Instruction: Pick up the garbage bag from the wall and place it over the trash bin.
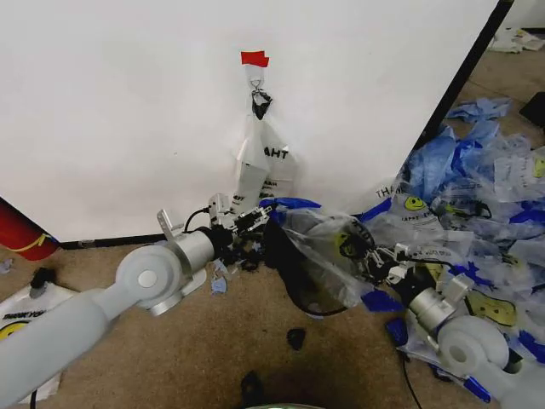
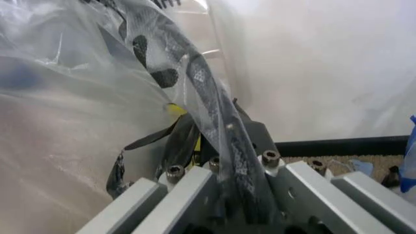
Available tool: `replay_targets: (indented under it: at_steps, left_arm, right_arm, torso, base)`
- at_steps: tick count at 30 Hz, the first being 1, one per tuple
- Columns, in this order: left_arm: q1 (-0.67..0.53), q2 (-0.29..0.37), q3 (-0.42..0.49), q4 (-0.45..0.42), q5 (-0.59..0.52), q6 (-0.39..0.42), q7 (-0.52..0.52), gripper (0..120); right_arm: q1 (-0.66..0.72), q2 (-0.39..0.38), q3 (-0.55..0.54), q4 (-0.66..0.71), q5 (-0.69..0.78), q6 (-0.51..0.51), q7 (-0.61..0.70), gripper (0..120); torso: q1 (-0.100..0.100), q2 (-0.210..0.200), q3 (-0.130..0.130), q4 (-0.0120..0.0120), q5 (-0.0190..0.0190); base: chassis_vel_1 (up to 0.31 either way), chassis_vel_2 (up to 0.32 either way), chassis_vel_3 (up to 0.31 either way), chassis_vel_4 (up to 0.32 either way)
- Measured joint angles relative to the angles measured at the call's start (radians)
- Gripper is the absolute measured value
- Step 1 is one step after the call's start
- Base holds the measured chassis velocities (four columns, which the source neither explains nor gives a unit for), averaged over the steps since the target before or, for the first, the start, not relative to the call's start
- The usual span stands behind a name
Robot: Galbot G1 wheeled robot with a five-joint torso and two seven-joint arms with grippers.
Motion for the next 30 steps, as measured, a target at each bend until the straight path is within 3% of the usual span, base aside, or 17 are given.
replay_targets:
  at_steps: [2, 3, 8, 14, 18, 22, 30]
  left_arm:
    - [0.005, 0.003, -0.005, -0.003, -0.002, 0.008, 0.001, 71]
    - [0.023, 0.016, -0.025, -0.014, -0.008, 0.031, 0.007, 80]
    - [0.071, 0.032, -0.084, -0.051, -0.016, 0.045, 0.011, 98]
    - [0.187, 0.044, -0.199, -0.14, 0.014, 0.0, -0.011, 100]
    - [0.292, 0.044, -0.274, -0.261, 0.027, -0.054, -0.02, 100]
    - [0.357, 0.023, -0.283, -0.343, 0.048, -0.083, -0.032, 100]
    - [0.407, -0.029, -0.229, -0.35, 0.085, -0.07, 0.009, 100]
  right_arm:
    - [0.0, 0.0, 0.0, 0.0, 0.0, 0.0, 0.0, 0]
    - [0.001, -0.003, 0.0, 0.0, 0.0, 0.0, 0.001, 0]
    - [0.013, 0.001, -0.002, -0.001, 0.0, 0.0, 0.024, 0]
    - [0.028, 0.027, 0.0, -0.002, -0.029, 0.006, 0.068, 0]
    - [0.034, 0.061, 0.002, 0.001, -0.056, 0.018, 0.117, 0]
    - [0.036, 0.086, 0.001, 0.014, -0.076, 0.024, 0.142, 0]
    - [0.044, 0.11, -0.002, 0.021, -0.117, 0.027, 0.147, 0]
  torso:
    - [0.0, 0.0, 0.0, 0.0, 0.0]
    - [0.0, 0.0, 0.0, 0.0002, 0.0]
    - [0.0, 0.0, 0.0, -0.0001, 0.0]
    - [0.0, 0.0, 0.0, 0.0002, -0.0003]
    - [0.0, 0.0, 0.0, 0.0001, 0.0001]
    - [0.0, 0.0, 0.0, 0.0001, 0.0002]
    - [0.0, 0.0, 0.0, 0.0, -0.0001]
  base:
    - [0.0, 0.0, 0.0, 0.0]
    - [0.0, 0.0, 0.0, 0.0]
    - [0.0, 0.0, 0.0, 0.0]
    - [0.0, 0.0, 0.0, 0.0]
    - [0.0, 0.0, 0.0, 0.0]
    - [0.0, 0.0, 0.0, 0.0]
    - [0.0, 0.0, 0.0, 0.0]
